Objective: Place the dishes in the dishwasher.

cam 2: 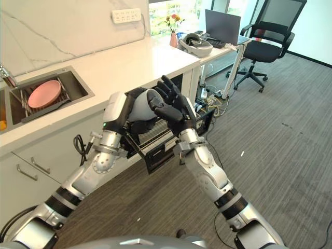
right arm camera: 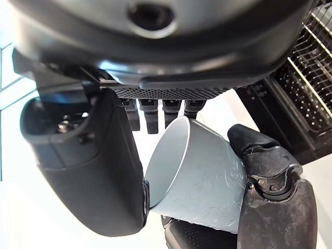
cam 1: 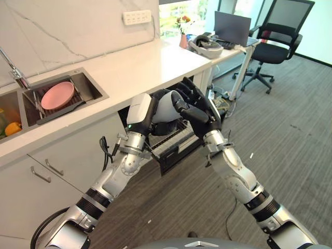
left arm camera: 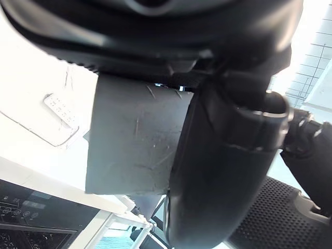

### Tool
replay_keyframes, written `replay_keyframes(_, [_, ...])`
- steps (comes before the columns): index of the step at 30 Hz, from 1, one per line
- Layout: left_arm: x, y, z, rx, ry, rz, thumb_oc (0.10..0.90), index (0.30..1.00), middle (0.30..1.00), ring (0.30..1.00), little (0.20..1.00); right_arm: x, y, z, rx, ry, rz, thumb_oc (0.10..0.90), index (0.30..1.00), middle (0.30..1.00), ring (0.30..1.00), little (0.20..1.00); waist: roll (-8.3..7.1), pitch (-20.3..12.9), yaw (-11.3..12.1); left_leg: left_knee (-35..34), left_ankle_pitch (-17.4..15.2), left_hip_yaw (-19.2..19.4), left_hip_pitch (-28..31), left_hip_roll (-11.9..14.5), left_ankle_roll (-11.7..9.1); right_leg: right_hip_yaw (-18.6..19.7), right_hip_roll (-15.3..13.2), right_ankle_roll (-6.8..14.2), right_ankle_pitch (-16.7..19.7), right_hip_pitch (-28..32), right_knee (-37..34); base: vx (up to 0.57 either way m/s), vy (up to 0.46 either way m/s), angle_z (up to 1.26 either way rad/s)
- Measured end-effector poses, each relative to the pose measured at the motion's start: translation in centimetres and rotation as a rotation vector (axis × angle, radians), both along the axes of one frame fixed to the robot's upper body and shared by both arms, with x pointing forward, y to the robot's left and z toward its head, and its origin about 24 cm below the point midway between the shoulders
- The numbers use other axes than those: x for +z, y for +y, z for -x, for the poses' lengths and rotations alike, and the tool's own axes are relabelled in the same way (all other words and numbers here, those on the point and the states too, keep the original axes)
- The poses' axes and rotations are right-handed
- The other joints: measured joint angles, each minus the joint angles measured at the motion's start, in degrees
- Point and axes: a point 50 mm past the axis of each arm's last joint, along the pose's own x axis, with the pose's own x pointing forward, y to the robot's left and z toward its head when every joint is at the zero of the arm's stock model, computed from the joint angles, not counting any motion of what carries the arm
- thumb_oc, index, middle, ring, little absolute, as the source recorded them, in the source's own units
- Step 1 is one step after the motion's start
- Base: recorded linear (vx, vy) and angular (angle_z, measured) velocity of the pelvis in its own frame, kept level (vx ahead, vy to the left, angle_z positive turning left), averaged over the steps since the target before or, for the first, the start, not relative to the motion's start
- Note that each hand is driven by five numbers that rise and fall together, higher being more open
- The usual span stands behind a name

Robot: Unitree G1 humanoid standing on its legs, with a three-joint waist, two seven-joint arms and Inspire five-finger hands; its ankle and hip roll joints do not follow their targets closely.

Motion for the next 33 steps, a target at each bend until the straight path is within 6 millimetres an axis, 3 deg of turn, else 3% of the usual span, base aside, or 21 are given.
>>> replay_keyframes(5, [0.2, 0.6, -0.2, 0.021, -0.017, -0.039, 0.4, 0.3, 0.3, 0.3, 0.3, 0.6, 0.0, -0.4, 0.022, -0.037, 0.058, 0.8, 0.9, 0.9, 0.9, 0.9, -0.31, -0.02, 0.14, 0.0, -0.03, 0.03, 0.01, 0.05, -0.05, 0.04, 0.05, 0.01, -0.01, -0.02, -0.09, 0.0, 0.0, -0.01])
replay_keyframes(15, [0.2, 0.8, -0.3, 0.047, -0.036, -0.044, 0.4, 0.3, 0.3, 0.3, 0.3, 1.0, 0.4, -0.4, 0.018, -0.051, 0.004, 0.8, 0.9, 0.9, 0.9, 0.9, -0.19, 0.05, -0.04, 0.0, -0.04, 0.25, 0.07, 0.09, -0.06, 0.21, 0.08, 0.01, -0.01, -0.07, -0.09, 0.0, 0.0, 0.0])
replay_keyframes(33, [1.0, 1.4, -0.7, 0.105, -0.121, -0.072, 0.4, 0.3, 0.3, 0.3, 0.3, 1.7, 0.7, -0.2, 0.02, -0.116, 0.031, 0.8, 0.9, 0.9, 0.9, 0.9, 1.12, 0.05, -0.44, 0.0, -0.04, 0.38, 0.24, 0.12, -0.06, 0.33, 0.11, 0.01, -0.01, 0.01, -0.1, 0.0, 0.0, 0.0])
